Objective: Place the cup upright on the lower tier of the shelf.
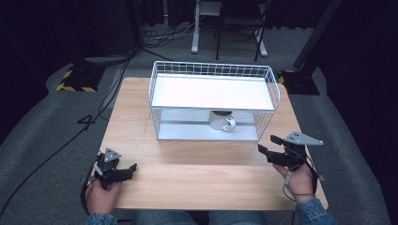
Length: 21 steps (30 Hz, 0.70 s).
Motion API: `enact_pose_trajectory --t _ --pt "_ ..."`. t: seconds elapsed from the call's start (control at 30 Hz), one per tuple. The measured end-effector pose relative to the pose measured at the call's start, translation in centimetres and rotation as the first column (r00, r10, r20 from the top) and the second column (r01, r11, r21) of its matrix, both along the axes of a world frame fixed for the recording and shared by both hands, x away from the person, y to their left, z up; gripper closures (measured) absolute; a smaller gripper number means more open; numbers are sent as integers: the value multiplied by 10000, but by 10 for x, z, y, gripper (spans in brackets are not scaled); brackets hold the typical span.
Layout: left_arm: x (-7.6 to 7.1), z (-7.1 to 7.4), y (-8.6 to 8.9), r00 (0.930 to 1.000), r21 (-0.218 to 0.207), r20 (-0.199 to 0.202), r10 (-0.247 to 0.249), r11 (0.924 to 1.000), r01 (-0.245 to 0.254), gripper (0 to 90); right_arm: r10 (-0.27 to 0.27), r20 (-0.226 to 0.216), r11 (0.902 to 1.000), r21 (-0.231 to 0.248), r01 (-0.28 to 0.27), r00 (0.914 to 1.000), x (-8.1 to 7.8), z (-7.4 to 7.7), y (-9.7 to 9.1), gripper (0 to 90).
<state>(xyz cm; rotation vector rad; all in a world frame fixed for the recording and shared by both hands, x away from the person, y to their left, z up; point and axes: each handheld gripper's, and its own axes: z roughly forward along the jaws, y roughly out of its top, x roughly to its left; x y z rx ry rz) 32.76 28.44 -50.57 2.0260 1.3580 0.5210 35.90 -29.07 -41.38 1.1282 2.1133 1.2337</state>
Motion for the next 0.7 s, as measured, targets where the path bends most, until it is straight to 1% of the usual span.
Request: enact_pose_trajectory --t 0.03,0.07,0.1,0.13,0.17,0.2,0.23,0.27,0.33,0.37,0.4,0.43,0.5,0.53,0.6,0.63,0.67,0.7 --pt "0 0 0 10000 0 0 0 10000 0 150 0 0 10000 0 0 10000 0 0 0 320" --pt "0 0 0 10000 -25 1 9 10000 -9 150 -48 -57 10000 -16 48 10000 -1 -1 -3 320" --pt "0 0 0 10000 -29 0 13 10000 -13 150 -193 -229 9998 -36 193 9996 -3 -5 -9 320" --pt "0 0 0 10000 -30 2 20 10000 -20 150 -193 -229 9998 -36 193 9996 -3 -5 -9 320" --pt "0 0 0 10000 -28 1 14 10000 -14 150 -260 -275 9996 -90 258 9993 -4 -8 -13 320" --pt "0 0 0 10000 -24 -1 9 10000 -9 150 -422 -414 9989 -209 414 9982 -5 -13 -18 319" --pt "0 0 0 10000 -24 -1 9 10000 -9 150 -422 -414 9989 -209 414 9982 -5 -13 -18 319" --pt "0 0 0 10000 -22 -2 23 10000 -23 150 -446 -510 9986 -304 431 9977 -5 -16 -20 318" --pt "0 0 0 10000 -27 2 20 10000 -20 150 -531 -750 9977 -452 498 9958 -6 -24 -25 315" --pt "0 0 0 10000 -24 1 11 10000 -11 150 -624 -951 9970 -519 576 9935 -6 -29 -27 314" --pt "0 0 0 10000 -30 1 15 10000 -15 151 -698 -1110 9957 -690 624 9914 -7 -37 -31 314" --pt "0 0 0 10000 -30 1 15 10000 -15 150 -698 -1110 9957 -690 624 9914 -7 -37 -31 314" --pt "0 0 0 10000 -22 -4 17 10000 -17 150 -855 -1305 9937 -835 750 9878 -8 -45 -35 314" --pt "0 0 0 10000 -22 -4 17 10000 -17 150 -855 -1305 9937 -835 750 9878 -8 -45 -35 314" --pt "0 0 0 10000 -22 -4 16 10000 -16 150 -970 -1524 9923 -917 837 9835 -8 -53 -38 313" --pt "0 0 0 10000 -32 0 20 10000 -20 150 -970 -1524 9923 -917 837 9835 -8 -53 -38 313" --pt "0 0 0 10000 -27 -2 11 10000 -11 150 -1055 -1617 9910 -985 903 9812 -8 -58 -40 311" --pt "0 0 0 10000 -27 -2 11 10000 -11 150 -1055 -1617 9910 -985 903 9812 -8 -58 -40 311"
